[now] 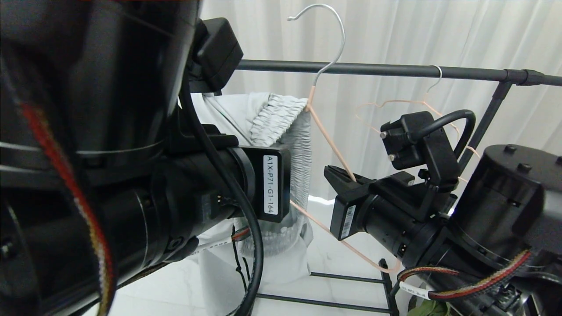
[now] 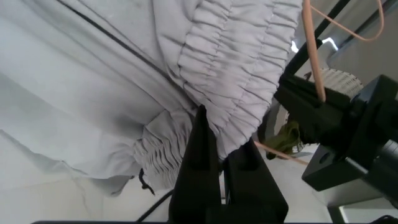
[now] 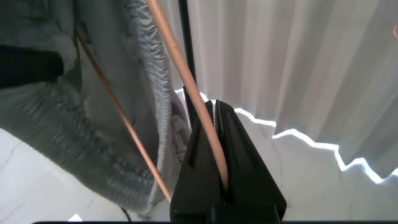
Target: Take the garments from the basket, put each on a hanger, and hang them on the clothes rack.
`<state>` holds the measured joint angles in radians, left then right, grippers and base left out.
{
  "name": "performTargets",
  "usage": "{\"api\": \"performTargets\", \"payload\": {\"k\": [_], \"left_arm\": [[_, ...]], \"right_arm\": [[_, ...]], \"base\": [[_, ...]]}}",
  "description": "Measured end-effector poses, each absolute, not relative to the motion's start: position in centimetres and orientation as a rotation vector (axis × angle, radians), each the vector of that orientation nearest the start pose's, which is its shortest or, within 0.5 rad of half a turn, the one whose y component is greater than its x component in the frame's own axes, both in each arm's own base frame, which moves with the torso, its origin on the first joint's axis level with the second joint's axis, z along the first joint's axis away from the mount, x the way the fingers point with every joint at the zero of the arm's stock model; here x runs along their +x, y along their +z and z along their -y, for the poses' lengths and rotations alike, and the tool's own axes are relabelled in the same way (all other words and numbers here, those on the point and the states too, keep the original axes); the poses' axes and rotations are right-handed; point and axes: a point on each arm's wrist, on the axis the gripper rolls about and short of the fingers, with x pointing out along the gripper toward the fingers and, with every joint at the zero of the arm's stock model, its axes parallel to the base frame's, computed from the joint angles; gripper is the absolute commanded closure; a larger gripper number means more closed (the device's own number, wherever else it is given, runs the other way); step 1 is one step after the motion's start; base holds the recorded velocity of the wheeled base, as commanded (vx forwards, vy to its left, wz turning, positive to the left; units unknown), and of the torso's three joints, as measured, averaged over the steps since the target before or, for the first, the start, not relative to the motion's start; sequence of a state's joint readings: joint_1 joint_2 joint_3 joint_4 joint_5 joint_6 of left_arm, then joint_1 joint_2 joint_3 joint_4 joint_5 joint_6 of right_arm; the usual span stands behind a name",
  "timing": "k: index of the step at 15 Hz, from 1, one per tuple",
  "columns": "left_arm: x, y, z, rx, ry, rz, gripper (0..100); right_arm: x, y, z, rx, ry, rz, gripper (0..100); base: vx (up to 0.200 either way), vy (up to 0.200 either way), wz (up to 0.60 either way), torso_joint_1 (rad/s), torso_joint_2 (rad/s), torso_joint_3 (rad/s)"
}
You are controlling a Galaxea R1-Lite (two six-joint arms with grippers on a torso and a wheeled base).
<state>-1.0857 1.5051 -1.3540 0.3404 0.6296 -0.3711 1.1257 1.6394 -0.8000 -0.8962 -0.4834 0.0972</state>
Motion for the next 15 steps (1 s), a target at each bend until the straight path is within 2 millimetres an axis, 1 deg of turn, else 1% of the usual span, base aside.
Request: {"api": "performTargets", "payload": {"k": [1, 2, 10, 13, 15], "left_arm": [[12.8, 30.1, 21.5, 0.016, -0.377, -0.400, 100], [12.8, 30.0, 21.5, 0.020, -0.377, -0.402, 0], [12.6, 29.9, 21.1, 0.019, -0.377, -0.402, 0], [11.4, 29.9, 19.7, 0.059, -0.403, -0.390, 0], [10.3, 29.4, 17.9, 0.163, -0.432, -0.370, 0]], "right_arm": [[13.5, 22.6, -26.0, 0.135, 0.644, 0.018, 100], [13.5, 22.6, -26.0, 0.131, 0.646, 0.026, 100], [13.7, 23.3, -25.9, 0.092, 0.633, 0.126, 100], [14.2, 22.8, -25.4, 0.059, 0.614, 0.119, 100], [14.3, 22.5, -24.8, 0.034, 0.606, 0.115, 100]], "base": [[0.000, 0.000, 0.00, 0.000, 0.00, 0.000], [0.000, 0.000, 0.00, 0.000, 0.00, 0.000], [0.000, 0.000, 0.00, 0.000, 0.00, 0.000], [0.000, 0.000, 0.00, 0.000, 0.00, 0.000], [0.000, 0.000, 0.00, 0.000, 0.00, 0.000]]}}
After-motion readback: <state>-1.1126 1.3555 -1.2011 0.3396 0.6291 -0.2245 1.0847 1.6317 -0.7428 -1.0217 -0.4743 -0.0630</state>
